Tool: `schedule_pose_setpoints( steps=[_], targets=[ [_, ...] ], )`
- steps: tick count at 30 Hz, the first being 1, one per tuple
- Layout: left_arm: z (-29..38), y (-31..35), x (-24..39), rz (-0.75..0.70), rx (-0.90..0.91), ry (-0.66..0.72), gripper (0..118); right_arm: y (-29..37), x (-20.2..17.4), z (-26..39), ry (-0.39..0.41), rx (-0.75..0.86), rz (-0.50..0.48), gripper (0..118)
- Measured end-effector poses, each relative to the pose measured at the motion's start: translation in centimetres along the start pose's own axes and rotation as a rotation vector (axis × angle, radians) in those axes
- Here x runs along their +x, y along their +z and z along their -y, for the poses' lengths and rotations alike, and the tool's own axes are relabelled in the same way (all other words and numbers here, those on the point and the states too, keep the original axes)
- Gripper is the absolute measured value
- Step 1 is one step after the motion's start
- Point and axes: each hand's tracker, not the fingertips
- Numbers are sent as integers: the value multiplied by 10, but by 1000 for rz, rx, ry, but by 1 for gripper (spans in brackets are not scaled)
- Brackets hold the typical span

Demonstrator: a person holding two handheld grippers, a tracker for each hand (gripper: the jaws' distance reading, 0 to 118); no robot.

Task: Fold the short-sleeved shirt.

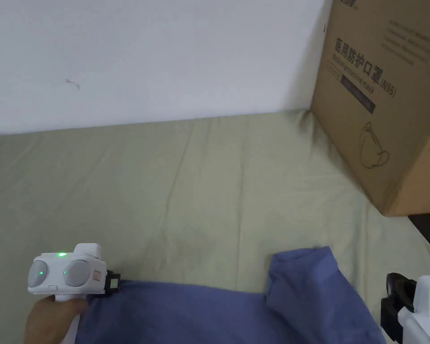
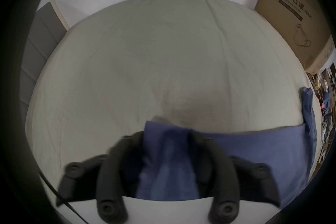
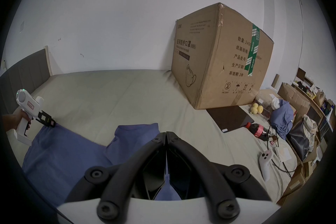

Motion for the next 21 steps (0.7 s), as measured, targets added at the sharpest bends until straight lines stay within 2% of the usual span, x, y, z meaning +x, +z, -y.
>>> schedule_pose_setpoints(
  steps=[1,4,6,7,8,9,10,11,14,16,18,19,21],
  targets=[
    [2,4,4,-5,27,-37,1,-1,2,0,-6,-8,0,0],
    [10,13,16,-26,56,-113,0,-16,5,2,-18,-55,-1,0],
    [14,32,16,-31,109,-87,0,-32,11,4,-25,-123,-8,6],
    [16,37,17,-49,129,-79,0,-40,13,4,-26,-152,-16,20],
    [19,49,16,-47,147,-64,0,-51,15,7,-43,-178,-36,57],
    [21,60,14,-25,169,-27,0,-63,18,10,-40,-232,-39,84],
    [23,67,12,-20,174,-20,0,-70,20,13,-55,-259,-40,104],
    [24,76,13,-16,181,-26,0,-79,21,18,-73,-274,-46,108],
    [29,96,12,-21,212,-43,0,-110,21,29,-46,-368,-30,108],
    [32,103,12,-13,233,-40,0,-131,19,38,-44,-453,-51,103],
    [33,109,15,-27,247,-64,0,-145,16,50,-87,-501,-68,91],
    [33,109,16,-25,247,-64,0,-151,14,54,-82,-529,-74,83],
    [33,110,16,-27,248,-63,0,-159,8,65,-69,-587,-69,60]
  ],
)
